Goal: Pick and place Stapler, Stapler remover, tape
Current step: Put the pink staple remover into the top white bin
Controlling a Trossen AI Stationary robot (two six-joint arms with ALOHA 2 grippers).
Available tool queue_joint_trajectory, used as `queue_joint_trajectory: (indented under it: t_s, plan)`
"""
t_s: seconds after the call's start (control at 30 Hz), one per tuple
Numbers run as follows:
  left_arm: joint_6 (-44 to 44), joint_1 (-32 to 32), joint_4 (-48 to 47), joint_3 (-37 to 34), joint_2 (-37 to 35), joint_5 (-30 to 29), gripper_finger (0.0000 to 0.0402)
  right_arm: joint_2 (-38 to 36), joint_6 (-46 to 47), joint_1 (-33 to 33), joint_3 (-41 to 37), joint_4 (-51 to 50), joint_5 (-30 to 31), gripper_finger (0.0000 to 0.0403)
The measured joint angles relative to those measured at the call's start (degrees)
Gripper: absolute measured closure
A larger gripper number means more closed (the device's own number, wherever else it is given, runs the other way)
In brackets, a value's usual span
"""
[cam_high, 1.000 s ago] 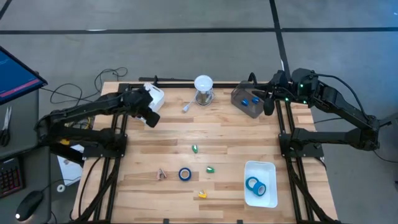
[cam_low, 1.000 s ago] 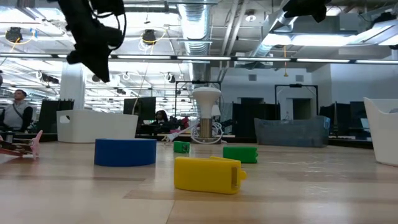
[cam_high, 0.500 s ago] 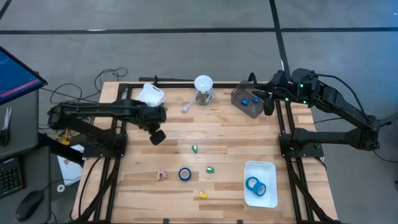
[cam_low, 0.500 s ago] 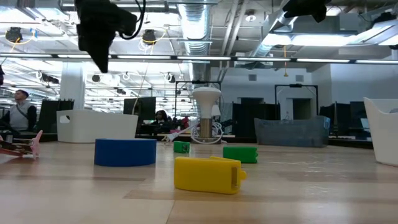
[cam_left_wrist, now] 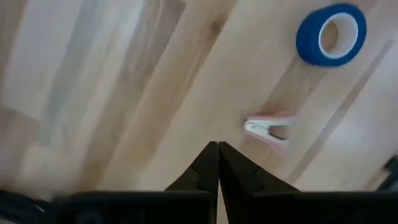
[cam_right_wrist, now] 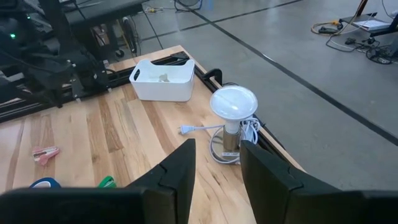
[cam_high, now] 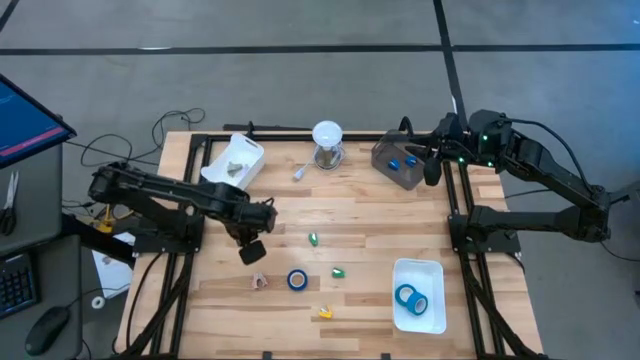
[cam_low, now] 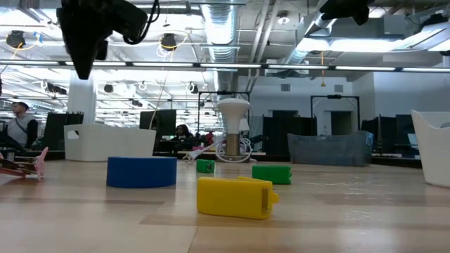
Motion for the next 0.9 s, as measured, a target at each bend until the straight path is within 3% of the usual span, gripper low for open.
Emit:
queue_joint_trajectory:
  t_s: [0.13, 0.23, 0.63, 0.9]
  plan:
    - [-11.55, -0.41, 0.32, 0.0, 0.0, 0.37, 0.04, 0.0, 0.0, 0.0, 0.0, 0.01, 0.0, 0.0284]
    - [-15.09, -0.41, 1.97, 0.0, 0.04, 2.26, 0.04, 0.0, 0.0, 0.02, 0.0, 0.0, 0.0, 0.0284]
    - [-18.35, -2.85, 5.71, 0.22, 3.69, 5.22, 0.04, -0.02, -1.55, 0.0, 0.0, -3.11, 0.01, 0.0284]
    - [-18.53, -9.03, 4.44, 0.34, -0.01, 5.64, 0.04, -0.02, -1.71, -1.2, 0.0, -4.72, 0.02, 0.0284]
